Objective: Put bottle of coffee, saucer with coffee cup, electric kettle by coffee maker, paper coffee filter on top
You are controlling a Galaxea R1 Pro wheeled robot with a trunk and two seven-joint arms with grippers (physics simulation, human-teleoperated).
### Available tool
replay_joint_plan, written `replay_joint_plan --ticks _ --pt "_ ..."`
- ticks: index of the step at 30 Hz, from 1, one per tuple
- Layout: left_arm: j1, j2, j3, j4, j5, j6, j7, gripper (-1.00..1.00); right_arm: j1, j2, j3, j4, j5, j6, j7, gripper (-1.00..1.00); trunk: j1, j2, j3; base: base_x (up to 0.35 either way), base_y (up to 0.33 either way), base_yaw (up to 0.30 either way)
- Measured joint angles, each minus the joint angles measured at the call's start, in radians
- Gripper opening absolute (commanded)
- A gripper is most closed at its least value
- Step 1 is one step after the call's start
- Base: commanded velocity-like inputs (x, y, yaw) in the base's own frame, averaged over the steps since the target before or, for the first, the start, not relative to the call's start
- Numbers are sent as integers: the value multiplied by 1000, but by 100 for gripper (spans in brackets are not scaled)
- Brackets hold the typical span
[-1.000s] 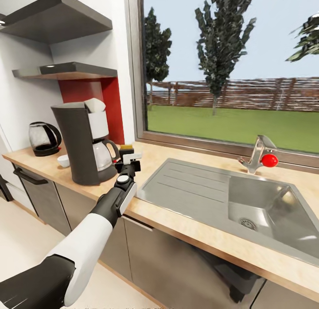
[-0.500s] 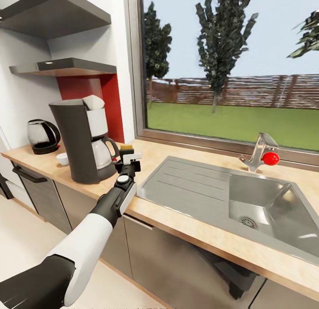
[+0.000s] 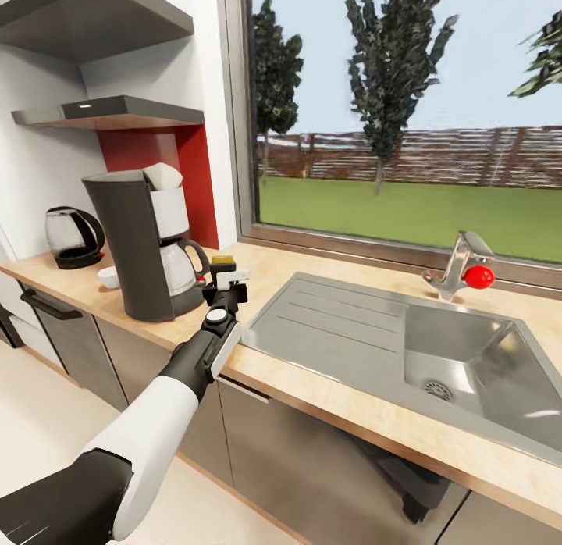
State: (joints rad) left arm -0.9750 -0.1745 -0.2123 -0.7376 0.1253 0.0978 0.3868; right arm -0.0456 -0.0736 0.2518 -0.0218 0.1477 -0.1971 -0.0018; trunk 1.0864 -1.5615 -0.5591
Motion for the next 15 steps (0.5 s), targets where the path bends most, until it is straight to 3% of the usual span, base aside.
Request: replay_joint_plan --ticks 15 --pt "0 0 0 -1 0 -1 0 -100 0 0 0 0 0 0 0 100 0 0 -1 0 0 22"
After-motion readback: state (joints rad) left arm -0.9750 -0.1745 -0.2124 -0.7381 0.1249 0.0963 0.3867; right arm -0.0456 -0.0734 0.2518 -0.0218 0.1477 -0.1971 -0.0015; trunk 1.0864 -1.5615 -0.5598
